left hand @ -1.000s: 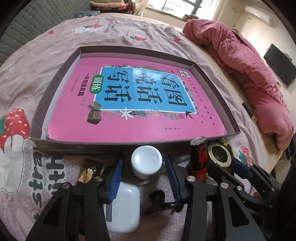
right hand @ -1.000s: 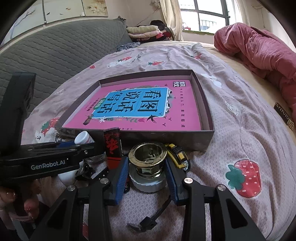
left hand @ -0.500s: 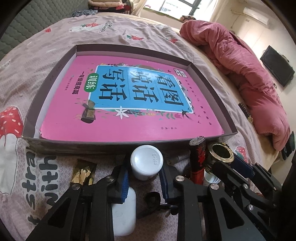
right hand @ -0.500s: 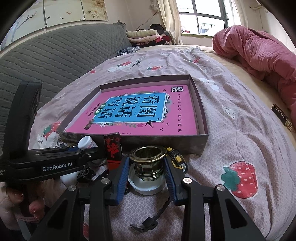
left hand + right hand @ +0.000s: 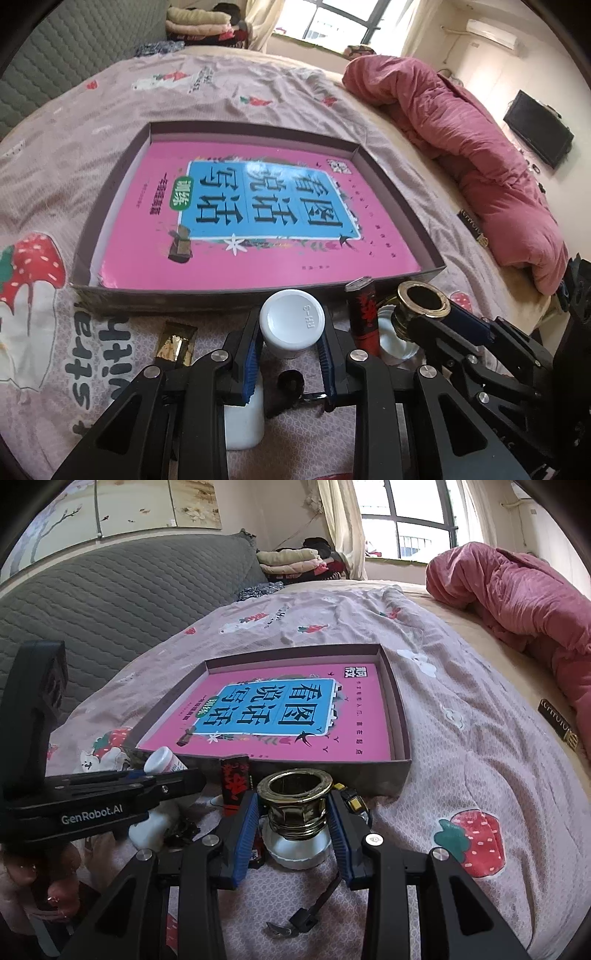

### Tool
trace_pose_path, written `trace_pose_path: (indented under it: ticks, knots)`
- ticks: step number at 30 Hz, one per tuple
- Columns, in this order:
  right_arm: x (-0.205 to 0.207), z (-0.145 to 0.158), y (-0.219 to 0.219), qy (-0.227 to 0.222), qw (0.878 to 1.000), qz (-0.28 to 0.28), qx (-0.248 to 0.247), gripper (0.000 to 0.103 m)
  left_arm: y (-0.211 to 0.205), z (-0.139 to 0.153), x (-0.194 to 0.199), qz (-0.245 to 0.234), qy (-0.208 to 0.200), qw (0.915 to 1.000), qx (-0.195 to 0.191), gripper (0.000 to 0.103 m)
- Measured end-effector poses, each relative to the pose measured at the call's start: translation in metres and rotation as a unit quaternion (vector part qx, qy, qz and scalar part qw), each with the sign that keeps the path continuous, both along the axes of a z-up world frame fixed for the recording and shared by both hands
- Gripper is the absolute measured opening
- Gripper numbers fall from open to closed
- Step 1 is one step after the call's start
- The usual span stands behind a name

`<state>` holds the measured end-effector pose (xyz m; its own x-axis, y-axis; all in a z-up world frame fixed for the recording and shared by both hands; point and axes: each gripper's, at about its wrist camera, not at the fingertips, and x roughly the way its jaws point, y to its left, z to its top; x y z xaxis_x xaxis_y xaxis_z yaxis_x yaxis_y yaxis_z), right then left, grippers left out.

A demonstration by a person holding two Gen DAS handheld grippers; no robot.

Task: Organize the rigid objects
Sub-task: 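Grasp the white pill bottle with the left tool while the right tool grasps the tape roll, then lift the white bottle with the left tool while the right tool carries the tape roll over the tray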

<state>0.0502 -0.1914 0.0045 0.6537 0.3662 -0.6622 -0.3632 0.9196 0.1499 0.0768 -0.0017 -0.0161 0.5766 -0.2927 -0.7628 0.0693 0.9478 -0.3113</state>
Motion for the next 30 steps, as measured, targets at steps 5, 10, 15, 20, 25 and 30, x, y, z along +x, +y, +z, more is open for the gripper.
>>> trace_pose_path:
  ticks: [5,10,15,20,25,30]
  knots:
    - [-0.003,0.006,0.0,-0.012,1.0,0.0,0.001,0.038,0.006,0.007,-0.006,0.005,-0.011,0.9999,0.003,0.028]
    - [-0.005,0.013,-0.002,-0.024,1.0,-0.006,0.007,0.038,0.012,0.014,-0.011,0.011,-0.024,0.9996,0.01,0.028]
    - [-0.005,0.017,-0.004,-0.031,0.999,-0.009,0.012,0.038,0.017,0.018,-0.017,0.018,-0.03,0.9993,0.016,0.028]
    - [-0.007,0.023,-0.005,-0.04,0.999,-0.011,0.018,0.038,0.024,0.022,-0.021,0.029,-0.034,0.9988,0.02,0.028]
    - [-0.009,0.029,-0.004,-0.055,0.998,-0.012,0.018,0.038,0.031,0.029,-0.023,0.042,-0.041,0.998,0.024,0.028]
    - [-0.01,0.035,-0.005,-0.065,0.998,-0.013,0.025,0.038,0.039,0.036,-0.023,0.056,-0.045,0.9971,0.028,0.028]
